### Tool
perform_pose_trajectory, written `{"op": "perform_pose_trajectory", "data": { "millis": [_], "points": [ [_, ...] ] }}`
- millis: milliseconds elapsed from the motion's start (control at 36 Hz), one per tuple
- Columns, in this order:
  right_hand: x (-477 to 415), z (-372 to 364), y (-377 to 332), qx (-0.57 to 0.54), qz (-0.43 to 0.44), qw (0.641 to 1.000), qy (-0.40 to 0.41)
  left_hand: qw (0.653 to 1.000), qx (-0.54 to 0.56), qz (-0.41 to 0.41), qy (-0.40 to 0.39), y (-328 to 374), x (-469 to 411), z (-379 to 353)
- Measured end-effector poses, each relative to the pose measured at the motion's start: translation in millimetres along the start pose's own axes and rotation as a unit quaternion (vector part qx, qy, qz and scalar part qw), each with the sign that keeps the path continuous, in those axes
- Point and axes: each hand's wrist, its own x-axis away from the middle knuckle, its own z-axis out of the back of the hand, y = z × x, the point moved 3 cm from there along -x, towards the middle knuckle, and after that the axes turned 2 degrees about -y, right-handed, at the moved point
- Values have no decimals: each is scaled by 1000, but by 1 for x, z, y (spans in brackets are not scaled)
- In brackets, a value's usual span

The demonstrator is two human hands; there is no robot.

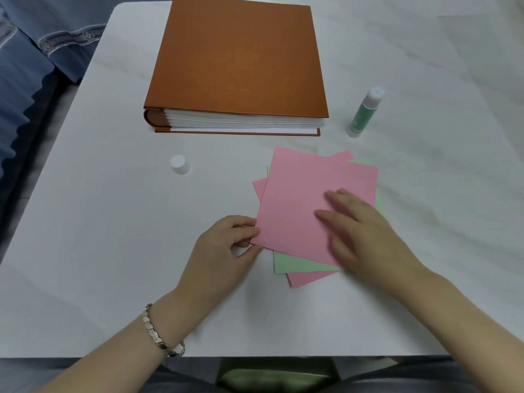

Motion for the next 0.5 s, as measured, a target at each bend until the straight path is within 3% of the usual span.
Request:
{"op": "perform_pose_trajectory", "data": {
  "millis": [222,306,417,500],
  "points": [
    [-8,-25,-12,66,13,997,-40,999,-16,-7,-27,-6,-2,0],
    [-8,-27,-12,84,11,996,-39,990,-113,-70,-50,-1,-6,1],
    [-8,-28,-12,101,16,994,-28,957,-223,-184,-17,20,-20,-6],
    [-9,-28,-13,110,16,994,-18,937,-256,-229,-68,31,-40,-33]
  ]
}}
